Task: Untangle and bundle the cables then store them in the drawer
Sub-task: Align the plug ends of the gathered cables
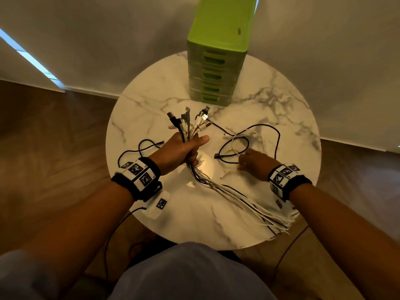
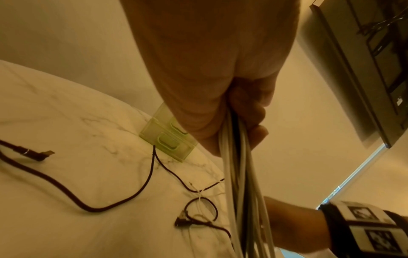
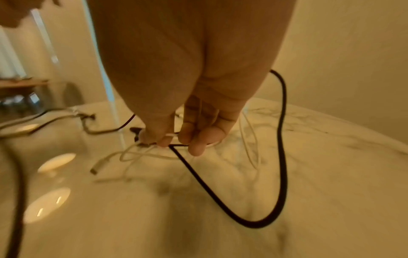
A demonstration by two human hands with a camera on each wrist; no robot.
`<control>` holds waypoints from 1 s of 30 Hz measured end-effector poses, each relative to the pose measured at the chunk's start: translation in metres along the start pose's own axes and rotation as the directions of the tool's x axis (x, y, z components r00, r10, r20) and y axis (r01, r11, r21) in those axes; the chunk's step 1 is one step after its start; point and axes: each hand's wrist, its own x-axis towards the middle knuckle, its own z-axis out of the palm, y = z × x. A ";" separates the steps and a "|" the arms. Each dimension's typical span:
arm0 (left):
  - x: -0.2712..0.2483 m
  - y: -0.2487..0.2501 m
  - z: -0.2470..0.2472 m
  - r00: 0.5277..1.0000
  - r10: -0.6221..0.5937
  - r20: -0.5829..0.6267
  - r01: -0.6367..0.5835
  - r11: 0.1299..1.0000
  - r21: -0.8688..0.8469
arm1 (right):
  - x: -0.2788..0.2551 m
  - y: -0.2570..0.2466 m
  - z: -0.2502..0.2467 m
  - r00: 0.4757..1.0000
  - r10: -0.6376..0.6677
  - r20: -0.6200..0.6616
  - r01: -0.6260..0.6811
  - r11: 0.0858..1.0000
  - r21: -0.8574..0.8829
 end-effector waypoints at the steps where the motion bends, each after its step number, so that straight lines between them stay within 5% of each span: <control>1: 0.000 -0.002 0.000 1.000 -0.005 0.004 0.005 1.000 -0.004 | 0.001 0.005 -0.005 0.997 0.010 -0.075 -0.007 0.999 0.042; 7: 0.009 -0.005 0.006 1.000 -0.004 0.013 0.004 1.000 0.004 | -0.004 0.011 -0.037 0.888 0.098 -0.449 0.016 0.969 0.245; 9: 0.012 -0.003 0.008 1.000 0.007 0.018 -0.007 1.000 0.011 | -0.011 0.010 -0.033 0.935 0.073 -0.346 0.000 0.978 0.208; 11: 0.015 0.000 0.009 1.000 0.018 0.026 -0.018 1.000 0.019 | -0.019 0.004 -0.020 0.998 0.033 -0.045 -0.026 0.990 0.138; 13: 0.020 0.004 0.011 0.999 0.028 0.035 -0.029 0.999 0.032 | -0.025 0.000 -0.012 0.987 0.026 0.157 -0.044 0.993 0.114; 15: 0.025 0.008 0.013 0.999 0.030 0.039 -0.032 0.999 0.044 | -0.024 0.000 -0.016 0.994 0.032 0.100 -0.049 0.985 0.169; 18: 0.034 0.012 0.015 0.999 0.025 0.036 -0.027 0.997 0.068 | -0.009 0.012 -0.032 0.982 0.112 -0.152 -0.067 0.958 0.279; 22: 0.047 0.014 0.016 1.000 0.007 0.024 -0.010 0.992 0.124 | 0.025 0.035 -0.050 0.879 0.179 -0.443 -0.068 0.964 0.256; 25: 0.054 0.014 0.016 1.000 -0.005 0.024 0.002 0.992 0.128 | 0.050 0.047 -0.055 0.894 0.268 -0.358 -0.200 0.956 0.215; 30: 0.061 0.011 0.014 0.999 -0.019 0.026 0.015 0.992 0.128 | 0.083 0.038 -0.043 0.955 0.237 -0.178 -0.244 0.970 -0.016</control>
